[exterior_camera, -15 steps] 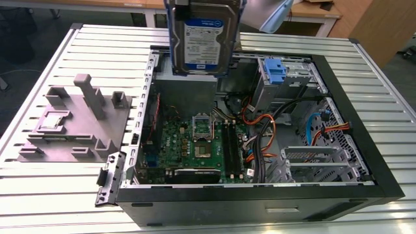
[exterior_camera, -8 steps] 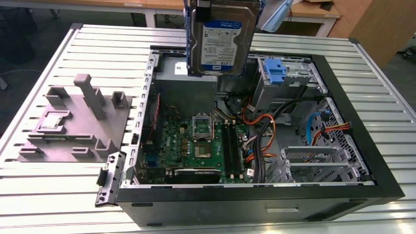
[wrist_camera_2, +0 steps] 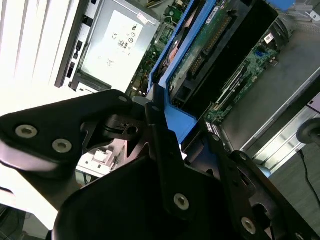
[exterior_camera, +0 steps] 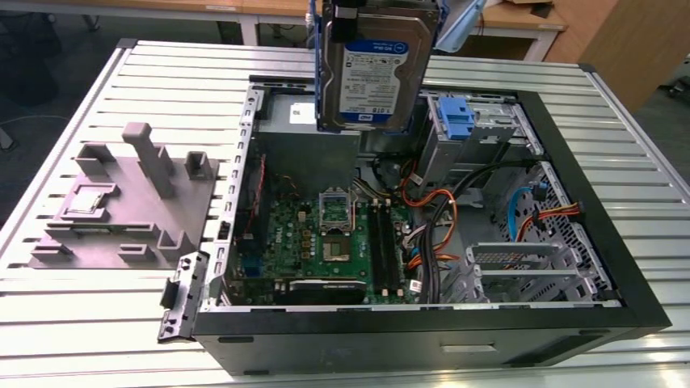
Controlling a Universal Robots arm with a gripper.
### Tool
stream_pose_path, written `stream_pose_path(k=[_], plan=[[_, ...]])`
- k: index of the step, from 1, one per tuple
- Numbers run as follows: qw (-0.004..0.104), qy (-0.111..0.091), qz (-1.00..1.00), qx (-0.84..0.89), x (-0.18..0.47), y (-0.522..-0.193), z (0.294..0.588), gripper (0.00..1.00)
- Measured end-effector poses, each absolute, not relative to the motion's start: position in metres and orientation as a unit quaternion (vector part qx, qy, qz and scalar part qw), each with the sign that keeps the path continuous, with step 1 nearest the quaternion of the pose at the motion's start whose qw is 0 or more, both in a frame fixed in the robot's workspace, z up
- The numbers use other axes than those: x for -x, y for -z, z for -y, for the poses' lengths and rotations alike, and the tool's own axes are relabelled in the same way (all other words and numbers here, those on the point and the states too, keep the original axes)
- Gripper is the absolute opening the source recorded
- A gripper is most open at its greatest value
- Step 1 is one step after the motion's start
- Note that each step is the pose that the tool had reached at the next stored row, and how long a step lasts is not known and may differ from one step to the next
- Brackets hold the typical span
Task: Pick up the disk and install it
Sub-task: 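Pick up the disk, then insert the disk into the insertion slot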
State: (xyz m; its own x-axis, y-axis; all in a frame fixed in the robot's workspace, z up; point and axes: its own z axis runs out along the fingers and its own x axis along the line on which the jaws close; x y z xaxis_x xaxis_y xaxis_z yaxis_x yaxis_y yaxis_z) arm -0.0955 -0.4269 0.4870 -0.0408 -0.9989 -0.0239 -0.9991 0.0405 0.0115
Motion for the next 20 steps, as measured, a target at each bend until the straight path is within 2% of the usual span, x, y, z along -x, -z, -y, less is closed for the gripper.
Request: stream_pose_path(k=[20], plan=[[0.005,-0.012,-0.721,0.693,0.0955,-0.4870,0.4312,0.36]])
